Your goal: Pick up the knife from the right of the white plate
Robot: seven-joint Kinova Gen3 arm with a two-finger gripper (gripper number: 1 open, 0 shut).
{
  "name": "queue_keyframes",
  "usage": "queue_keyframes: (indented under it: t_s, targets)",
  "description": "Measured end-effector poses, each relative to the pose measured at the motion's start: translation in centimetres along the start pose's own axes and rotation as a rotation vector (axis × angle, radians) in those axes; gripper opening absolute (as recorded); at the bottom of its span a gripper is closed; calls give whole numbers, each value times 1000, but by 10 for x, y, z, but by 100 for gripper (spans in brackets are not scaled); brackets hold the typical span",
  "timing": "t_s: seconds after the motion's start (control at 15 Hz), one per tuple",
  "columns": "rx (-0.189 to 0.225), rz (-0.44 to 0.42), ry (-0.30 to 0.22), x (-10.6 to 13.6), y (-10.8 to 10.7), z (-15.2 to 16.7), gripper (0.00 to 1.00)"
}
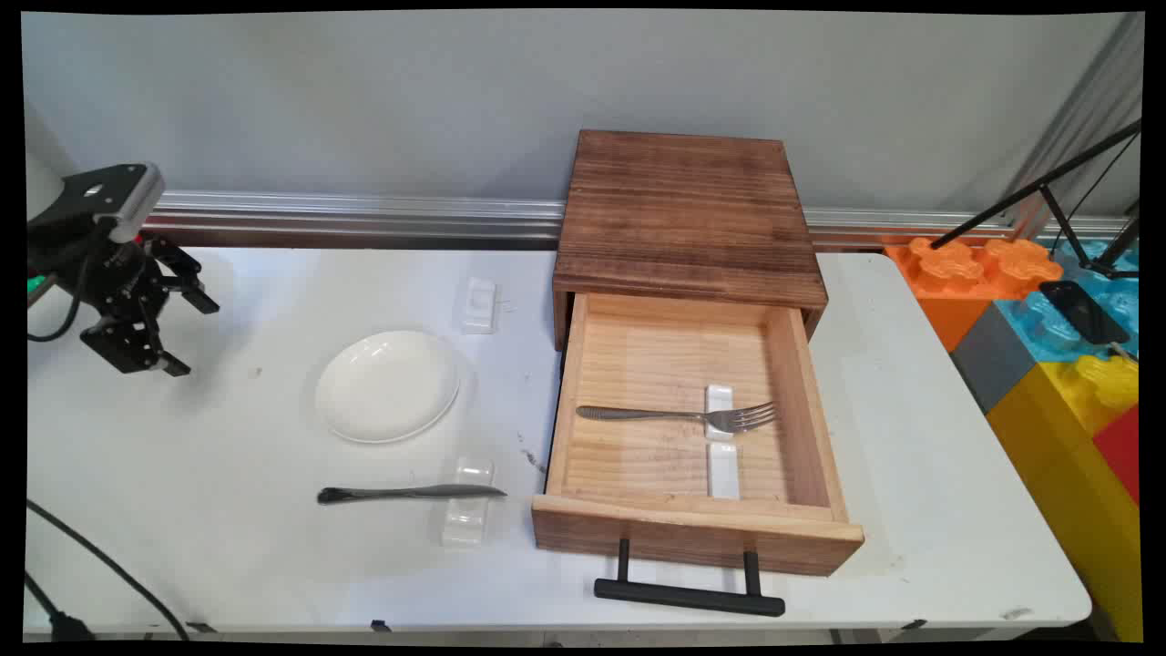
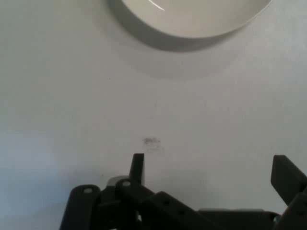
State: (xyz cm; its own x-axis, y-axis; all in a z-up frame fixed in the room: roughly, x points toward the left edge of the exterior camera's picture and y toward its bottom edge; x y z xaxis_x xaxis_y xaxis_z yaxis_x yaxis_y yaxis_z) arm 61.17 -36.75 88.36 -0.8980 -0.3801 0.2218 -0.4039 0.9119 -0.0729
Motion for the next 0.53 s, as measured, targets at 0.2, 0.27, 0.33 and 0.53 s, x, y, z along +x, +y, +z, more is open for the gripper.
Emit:
queue_keyframes:
  t_s: [0.2,0.27,0.33,0.53]
  targets:
    - [-7,-14,33,8,9,2,100]
    - [-10,-17,39,10,12,3,100]
    - [-23,-32,65,22,26,5,100]
    - [-48,-52,114,50,51,11,100]
